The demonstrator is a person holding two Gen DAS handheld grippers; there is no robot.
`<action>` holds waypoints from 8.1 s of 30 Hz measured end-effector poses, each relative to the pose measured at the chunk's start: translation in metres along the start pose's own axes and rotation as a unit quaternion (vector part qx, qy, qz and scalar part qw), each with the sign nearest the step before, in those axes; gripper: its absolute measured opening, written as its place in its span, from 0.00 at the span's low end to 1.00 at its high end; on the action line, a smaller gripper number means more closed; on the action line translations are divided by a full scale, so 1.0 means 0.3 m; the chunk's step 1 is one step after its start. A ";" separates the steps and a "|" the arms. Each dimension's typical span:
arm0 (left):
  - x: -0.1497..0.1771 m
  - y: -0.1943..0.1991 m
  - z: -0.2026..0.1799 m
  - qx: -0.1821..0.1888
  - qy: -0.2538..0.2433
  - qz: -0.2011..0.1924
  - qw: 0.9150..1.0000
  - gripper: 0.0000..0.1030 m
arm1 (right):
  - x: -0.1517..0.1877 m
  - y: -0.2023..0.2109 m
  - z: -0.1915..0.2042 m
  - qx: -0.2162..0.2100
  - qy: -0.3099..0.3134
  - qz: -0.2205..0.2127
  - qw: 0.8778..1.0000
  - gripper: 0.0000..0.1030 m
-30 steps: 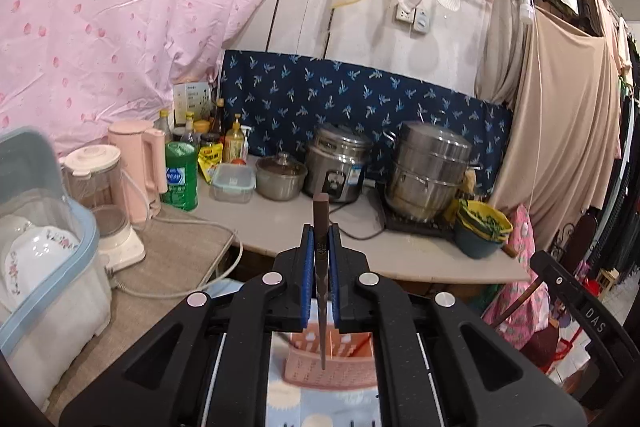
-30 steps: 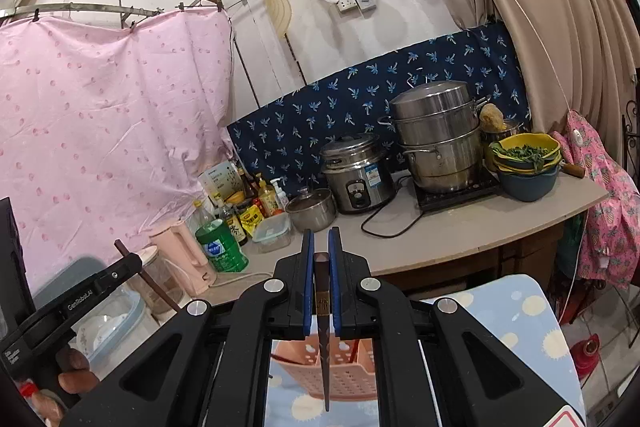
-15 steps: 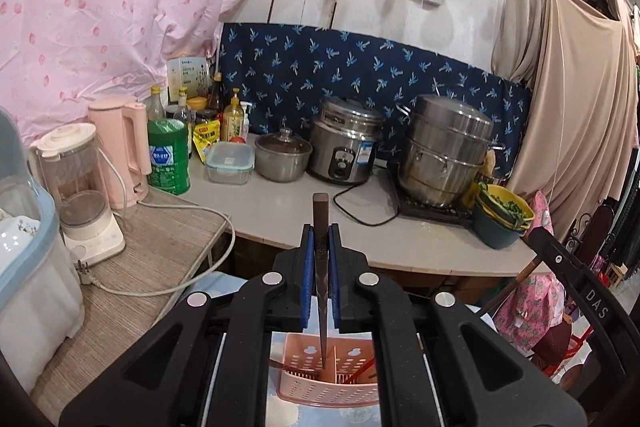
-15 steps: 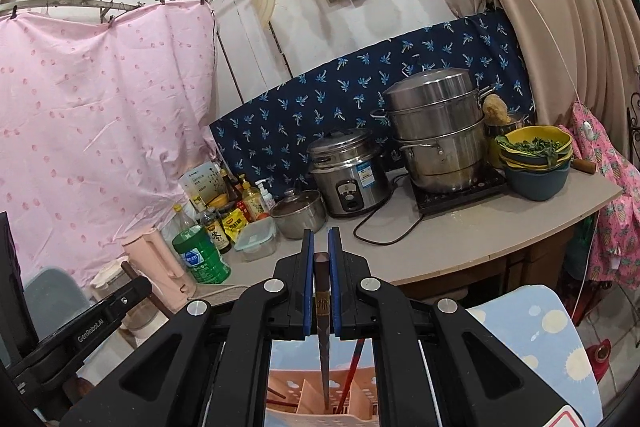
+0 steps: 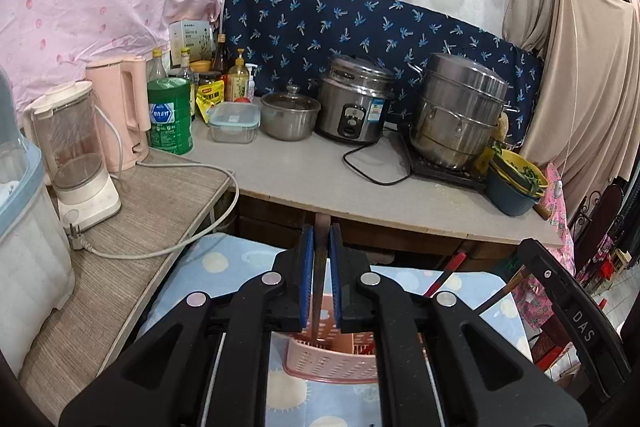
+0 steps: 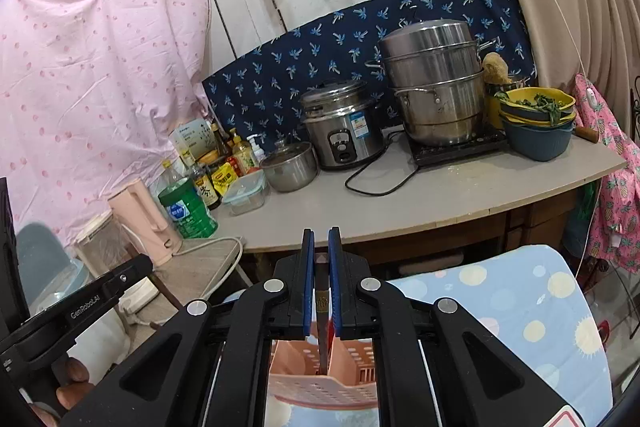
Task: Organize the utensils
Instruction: 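Lower the brown chopsticks into the basket and open both tools, then move both open tools back toward the remaining chopsticks on the cloth, then move the left tool to the green chopstick while the right tool reaches a dark red chopstick, then close the left tool on the green chopstick while the right tool grasps the dark red chopstick, then lift both held chopsticks upright and lower them into the pink basket, then open both tools to release the chopsticks in the basket, then move the left tool to a dark red chopstick while the right tool reaches the green chopstick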
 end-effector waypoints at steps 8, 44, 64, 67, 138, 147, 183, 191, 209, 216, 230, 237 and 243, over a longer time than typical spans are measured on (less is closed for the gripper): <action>0.029 0.025 0.024 -0.007 -0.002 -0.001 1.000 0.09 | 0.021 0.036 -0.015 -0.002 -0.010 0.000 1.000 0.10; 0.789 0.335 0.169 -0.024 -0.043 0.113 0.992 0.44 | 0.816 0.483 -0.006 0.010 0.020 0.132 0.991 0.20; 1.131 0.300 0.211 -0.035 -0.043 0.186 0.981 0.58 | 1.166 0.407 -0.028 0.070 0.042 0.217 0.973 0.21; 1.150 0.292 0.204 -0.037 -0.047 0.191 0.980 0.58 | 1.179 0.397 -0.039 0.072 0.038 0.223 0.972 0.19; 0.385 0.469 0.122 0.015 0.002 0.076 0.997 0.07 | 0.390 0.614 0.015 0.028 0.017 0.050 0.998 0.07; 0.120 0.482 0.024 0.044 0.003 0.015 0.999 0.07 | 0.136 0.587 0.049 -0.007 -0.003 -0.013 1.000 0.07; -0.038 0.008 -0.082 0.012 -0.023 0.007 1.000 0.07 | -0.021 0.009 0.011 -0.011 -0.018 0.029 0.999 0.08; -0.018 0.001 -0.061 0.002 -0.021 0.011 1.000 0.18 | -0.006 0.018 0.019 -0.011 -0.015 0.028 0.999 0.15; 0.064 0.140 -0.016 0.007 -0.015 0.007 1.000 0.34 | 0.085 0.189 0.023 -0.022 -0.026 0.022 0.999 0.26; 0.153 0.204 -0.012 0.010 -0.020 0.017 1.000 0.36 | 0.196 0.240 0.022 -0.019 -0.033 0.043 0.998 0.26; 0.383 0.266 0.021 0.009 -0.027 0.058 0.998 0.41 | 0.419 0.345 0.003 0.000 -0.025 0.082 0.996 0.26; 0.517 0.276 0.044 0.002 -0.031 0.090 0.995 0.41 | 0.561 0.386 -0.007 0.012 -0.011 0.114 0.993 0.26; 0.638 0.275 0.078 -0.007 -0.031 0.119 0.992 0.41 | 0.698 0.404 -0.015 0.023 0.006 0.146 0.989 0.26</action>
Point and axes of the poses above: each gripper's, at about its wrist camera, not at the fingertips, and y roughly against the way its jaws point, z to its left, x to its underside, the point moved 5 cm from there along -y, roughly the way its jaws point, and after that the axes turned 7 degrees about z, right-handed, at the moved point
